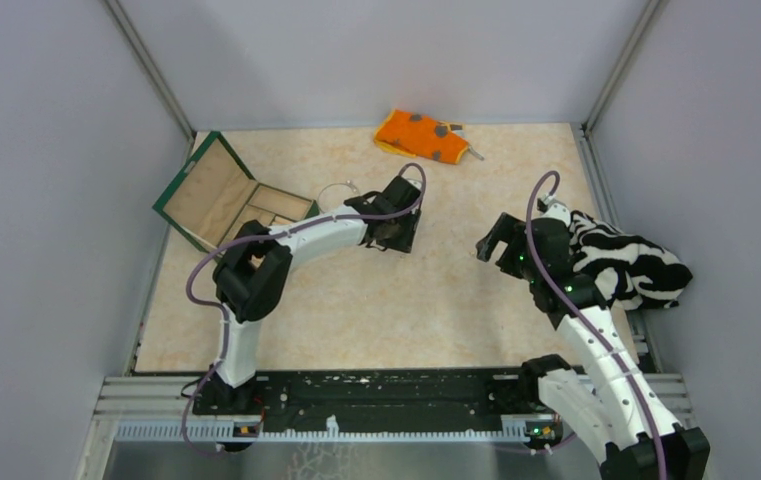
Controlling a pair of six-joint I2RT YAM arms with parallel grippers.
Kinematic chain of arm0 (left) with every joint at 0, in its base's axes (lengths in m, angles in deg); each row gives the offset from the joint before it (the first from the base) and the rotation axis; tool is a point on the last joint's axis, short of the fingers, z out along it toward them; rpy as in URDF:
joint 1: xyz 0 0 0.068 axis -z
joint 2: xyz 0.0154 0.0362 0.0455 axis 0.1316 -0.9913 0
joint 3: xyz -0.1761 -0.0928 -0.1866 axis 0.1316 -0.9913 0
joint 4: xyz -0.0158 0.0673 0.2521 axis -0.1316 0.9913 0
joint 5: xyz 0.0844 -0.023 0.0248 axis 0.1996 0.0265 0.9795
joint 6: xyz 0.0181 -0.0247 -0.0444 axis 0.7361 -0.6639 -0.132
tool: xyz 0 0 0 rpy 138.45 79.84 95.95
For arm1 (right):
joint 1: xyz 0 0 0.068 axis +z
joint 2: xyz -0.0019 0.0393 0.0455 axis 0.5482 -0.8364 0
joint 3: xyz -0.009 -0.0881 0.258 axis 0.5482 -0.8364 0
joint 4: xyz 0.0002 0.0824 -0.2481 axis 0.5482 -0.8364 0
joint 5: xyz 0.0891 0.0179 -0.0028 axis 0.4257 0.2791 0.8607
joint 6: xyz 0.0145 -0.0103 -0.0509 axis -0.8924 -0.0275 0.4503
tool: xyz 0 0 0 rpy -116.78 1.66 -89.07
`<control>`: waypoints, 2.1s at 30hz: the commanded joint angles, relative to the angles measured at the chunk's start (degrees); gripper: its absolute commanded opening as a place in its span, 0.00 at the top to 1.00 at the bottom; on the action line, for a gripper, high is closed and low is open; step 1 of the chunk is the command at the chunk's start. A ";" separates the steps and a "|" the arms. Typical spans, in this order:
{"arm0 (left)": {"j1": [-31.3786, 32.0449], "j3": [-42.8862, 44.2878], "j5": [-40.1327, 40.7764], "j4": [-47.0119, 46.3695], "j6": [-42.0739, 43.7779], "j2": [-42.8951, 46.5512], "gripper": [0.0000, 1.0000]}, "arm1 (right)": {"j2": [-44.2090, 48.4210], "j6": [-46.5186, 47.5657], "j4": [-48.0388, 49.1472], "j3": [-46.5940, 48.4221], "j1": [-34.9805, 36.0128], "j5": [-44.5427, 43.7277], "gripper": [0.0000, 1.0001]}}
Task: Organize the mixed jewelry
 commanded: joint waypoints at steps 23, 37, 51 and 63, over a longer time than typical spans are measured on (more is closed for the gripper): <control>-0.20 5.26 -0.96 2.94 -1.30 -6.51 0.75 | -1.93 0.23 2.54 0.92 0.24 0.28 0.09; 0.02 6.53 -1.03 3.94 -0.76 -5.97 0.76 | -1.92 0.01 2.64 0.57 0.22 0.71 0.10; 4.37 8.25 6.45 5.95 4.16 -5.92 0.63 | -1.33 -0.04 2.44 0.52 0.21 0.97 0.10; 4.37 3.08 11.24 4.56 4.03 -2.10 0.62 | -1.40 -0.12 2.52 0.61 0.24 1.37 0.10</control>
